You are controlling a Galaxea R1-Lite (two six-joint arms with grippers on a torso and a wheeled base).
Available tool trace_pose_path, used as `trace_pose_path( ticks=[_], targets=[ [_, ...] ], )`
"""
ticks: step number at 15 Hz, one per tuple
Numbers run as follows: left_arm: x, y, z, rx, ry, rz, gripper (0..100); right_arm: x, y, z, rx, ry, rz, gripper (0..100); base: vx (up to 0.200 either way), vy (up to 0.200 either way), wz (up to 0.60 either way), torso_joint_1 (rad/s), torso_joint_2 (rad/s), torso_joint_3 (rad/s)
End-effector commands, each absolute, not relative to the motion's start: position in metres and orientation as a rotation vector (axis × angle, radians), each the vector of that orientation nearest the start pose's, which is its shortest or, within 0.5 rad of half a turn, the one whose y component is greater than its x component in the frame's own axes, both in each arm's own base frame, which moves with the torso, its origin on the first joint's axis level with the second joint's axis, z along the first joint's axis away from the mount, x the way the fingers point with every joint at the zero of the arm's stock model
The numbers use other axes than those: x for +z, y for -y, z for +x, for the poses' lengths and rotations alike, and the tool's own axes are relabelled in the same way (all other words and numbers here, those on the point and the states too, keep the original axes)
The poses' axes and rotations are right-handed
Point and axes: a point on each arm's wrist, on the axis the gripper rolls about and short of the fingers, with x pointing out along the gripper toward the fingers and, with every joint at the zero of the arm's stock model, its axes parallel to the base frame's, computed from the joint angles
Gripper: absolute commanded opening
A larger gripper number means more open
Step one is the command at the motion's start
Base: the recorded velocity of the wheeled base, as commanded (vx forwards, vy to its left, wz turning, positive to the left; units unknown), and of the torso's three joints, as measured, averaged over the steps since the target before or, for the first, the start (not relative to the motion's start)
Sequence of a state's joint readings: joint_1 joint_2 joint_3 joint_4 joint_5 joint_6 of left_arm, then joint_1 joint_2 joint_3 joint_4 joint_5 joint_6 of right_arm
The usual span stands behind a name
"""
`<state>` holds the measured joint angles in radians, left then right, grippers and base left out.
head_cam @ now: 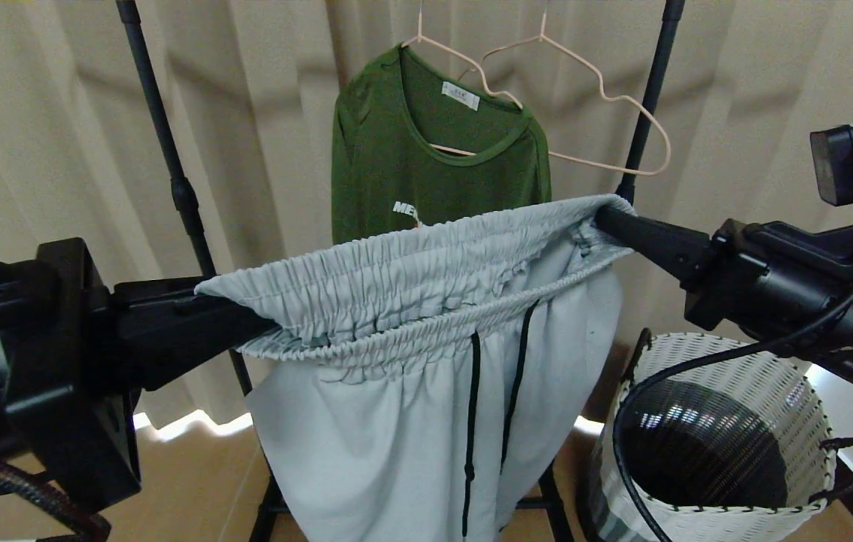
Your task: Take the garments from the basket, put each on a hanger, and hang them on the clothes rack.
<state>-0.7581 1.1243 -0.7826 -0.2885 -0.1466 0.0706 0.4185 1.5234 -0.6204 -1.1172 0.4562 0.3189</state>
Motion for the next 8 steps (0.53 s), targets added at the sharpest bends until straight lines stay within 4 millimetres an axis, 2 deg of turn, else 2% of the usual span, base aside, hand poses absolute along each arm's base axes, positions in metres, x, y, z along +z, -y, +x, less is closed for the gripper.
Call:
trace_pose_path(
  ticks=[1,3,5,6,8],
  targets=[
    [0.278,0.113,0.114,-0.908,-0.014,0.082,0,0.228,-0.114,0.228,0.902,0.071,0.294,0,0.000,0.000,0.00,0.000,0.00,0.000],
    [0.279,0.113,0.116,-0.900,-0.007,0.088,0,0.228,-0.111,0.226,0.891,0.073,0.290,0,0.000,0.000,0.00,0.000,0.00,0.000],
    [0.280,0.113,0.129,-0.828,-0.017,0.093,0,0.230,-0.104,0.223,0.870,0.090,0.269,0,0.000,0.000,0.00,0.000,0.00,0.000],
    [0.282,0.115,0.151,-0.688,-0.037,0.105,0,0.232,-0.097,0.223,0.837,0.120,0.230,0,0.000,0.000,0.00,0.000,0.00,0.000],
    [0.292,0.127,0.171,-0.643,0.013,0.089,0,0.237,-0.095,0.223,0.776,0.143,0.227,0,0.000,0.000,0.00,0.000,0.00,0.000]
  ],
)
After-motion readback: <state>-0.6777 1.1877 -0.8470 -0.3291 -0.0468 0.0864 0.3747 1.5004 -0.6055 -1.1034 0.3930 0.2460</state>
